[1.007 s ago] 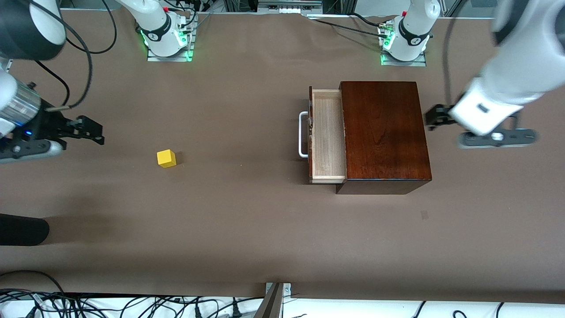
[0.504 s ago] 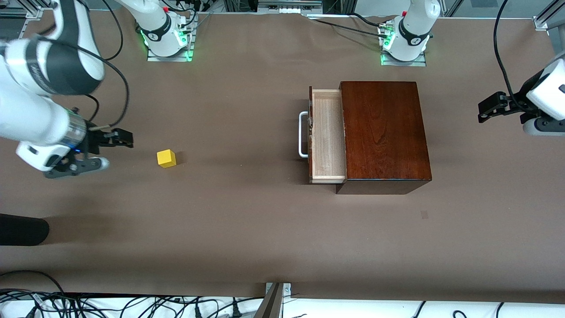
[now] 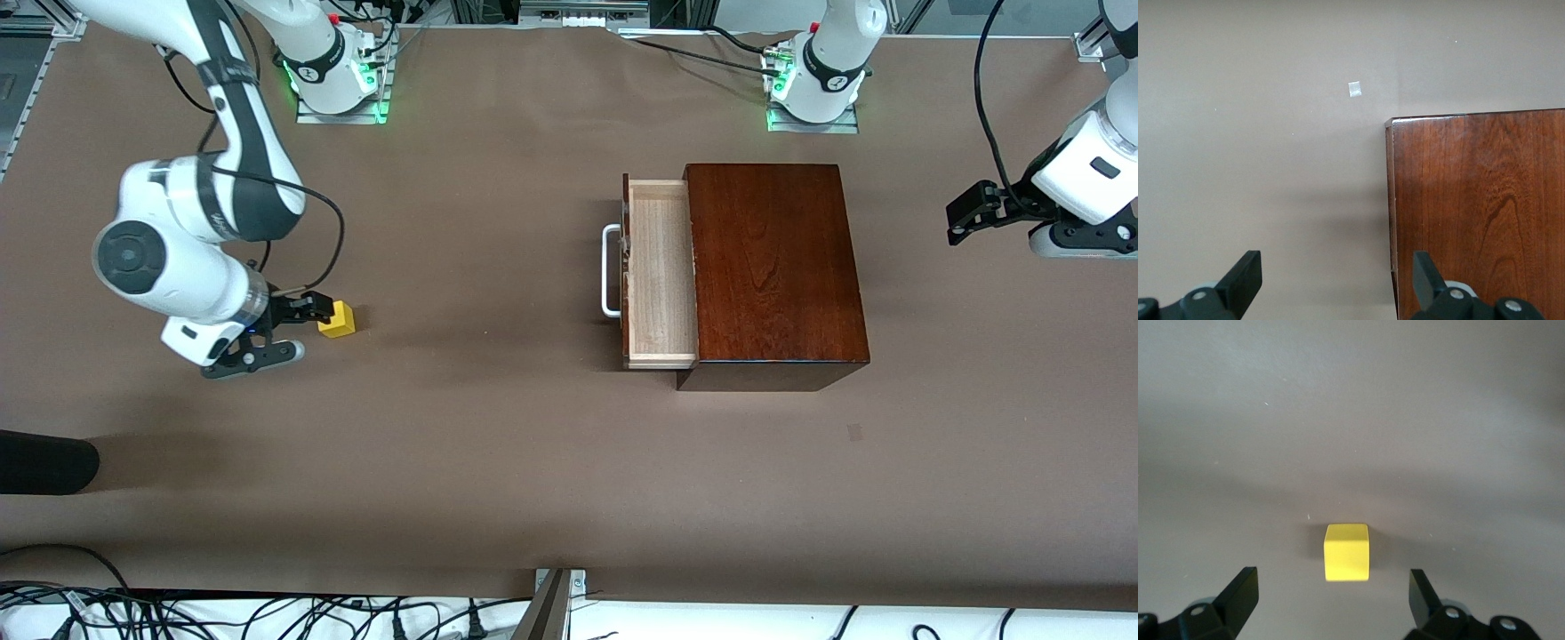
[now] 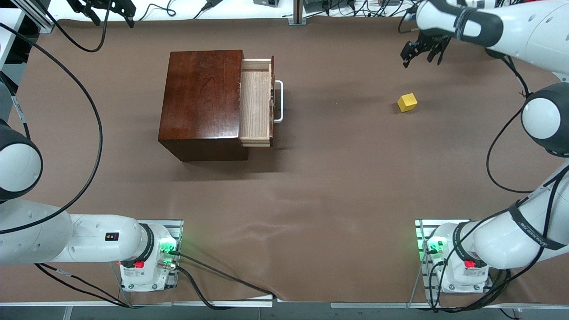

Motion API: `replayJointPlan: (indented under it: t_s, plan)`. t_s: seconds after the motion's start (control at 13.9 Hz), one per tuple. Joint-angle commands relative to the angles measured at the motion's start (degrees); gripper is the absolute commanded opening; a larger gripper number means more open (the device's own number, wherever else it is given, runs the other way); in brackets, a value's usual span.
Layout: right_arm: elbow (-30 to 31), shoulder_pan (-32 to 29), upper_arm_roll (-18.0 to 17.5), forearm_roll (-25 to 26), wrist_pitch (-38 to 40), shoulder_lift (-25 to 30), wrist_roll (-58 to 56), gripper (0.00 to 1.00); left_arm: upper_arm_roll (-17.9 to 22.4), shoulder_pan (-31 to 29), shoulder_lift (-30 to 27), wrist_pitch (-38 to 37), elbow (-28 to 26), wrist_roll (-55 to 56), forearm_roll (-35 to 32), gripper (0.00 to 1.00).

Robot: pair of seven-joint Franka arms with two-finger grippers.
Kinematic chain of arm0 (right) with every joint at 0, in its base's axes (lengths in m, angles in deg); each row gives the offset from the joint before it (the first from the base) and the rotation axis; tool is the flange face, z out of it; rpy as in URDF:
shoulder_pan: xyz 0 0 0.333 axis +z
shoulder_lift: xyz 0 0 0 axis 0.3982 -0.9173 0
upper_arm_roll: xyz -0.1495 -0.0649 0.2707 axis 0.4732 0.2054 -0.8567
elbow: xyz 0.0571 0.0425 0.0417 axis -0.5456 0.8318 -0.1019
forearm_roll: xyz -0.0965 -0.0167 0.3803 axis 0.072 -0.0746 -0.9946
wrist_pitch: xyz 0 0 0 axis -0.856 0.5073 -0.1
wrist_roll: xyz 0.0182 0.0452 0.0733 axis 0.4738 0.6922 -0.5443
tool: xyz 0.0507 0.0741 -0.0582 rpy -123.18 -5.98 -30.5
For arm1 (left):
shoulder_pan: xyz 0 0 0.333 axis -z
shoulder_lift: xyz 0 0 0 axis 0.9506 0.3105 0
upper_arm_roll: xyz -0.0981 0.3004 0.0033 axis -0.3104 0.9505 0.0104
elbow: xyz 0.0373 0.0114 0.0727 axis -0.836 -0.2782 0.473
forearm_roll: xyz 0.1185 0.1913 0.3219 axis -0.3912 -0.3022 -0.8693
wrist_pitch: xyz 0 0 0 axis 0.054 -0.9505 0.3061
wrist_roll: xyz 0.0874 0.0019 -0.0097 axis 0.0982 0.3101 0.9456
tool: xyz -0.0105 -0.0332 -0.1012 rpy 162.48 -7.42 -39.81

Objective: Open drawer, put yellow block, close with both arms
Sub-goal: 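Lower the right gripper over the yellow cube and grasp it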

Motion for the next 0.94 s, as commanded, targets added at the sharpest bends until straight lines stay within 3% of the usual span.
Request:
replayJointPlan:
  t_s: [0.0, 0.29, 0.72, 0.86]
  plan:
    - [9.4, 0.0, -0.2, -0.4, -9.6, 1.6, 0.2, 1.00, 0.3, 0.4, -1.1, -0.4, -0.5, -0.4, 0.9, 1.00]
    - [15.5, -0.1, -0.2, -0.4, -18.2, -0.1, 0.2, 1.00, 0.4, 0.3, -1.0, -0.4, -0.5, -1.3, 1.2, 1.00]
    - [15.8, -0.1, -0.2, -0.4, -21.8, -4.7, 0.2, 0.99, 0.6, 0.3, -0.2, -1.0, 0.5, -1.3, 1.3, 1.00]
    - [15.8, -0.1, -0.2, -0.4, -22.5, -5.9, 0.2, 0.89, 0.8, 0.3, -0.1, -1.0, 0.6, -1.3, 1.3, 1.00]
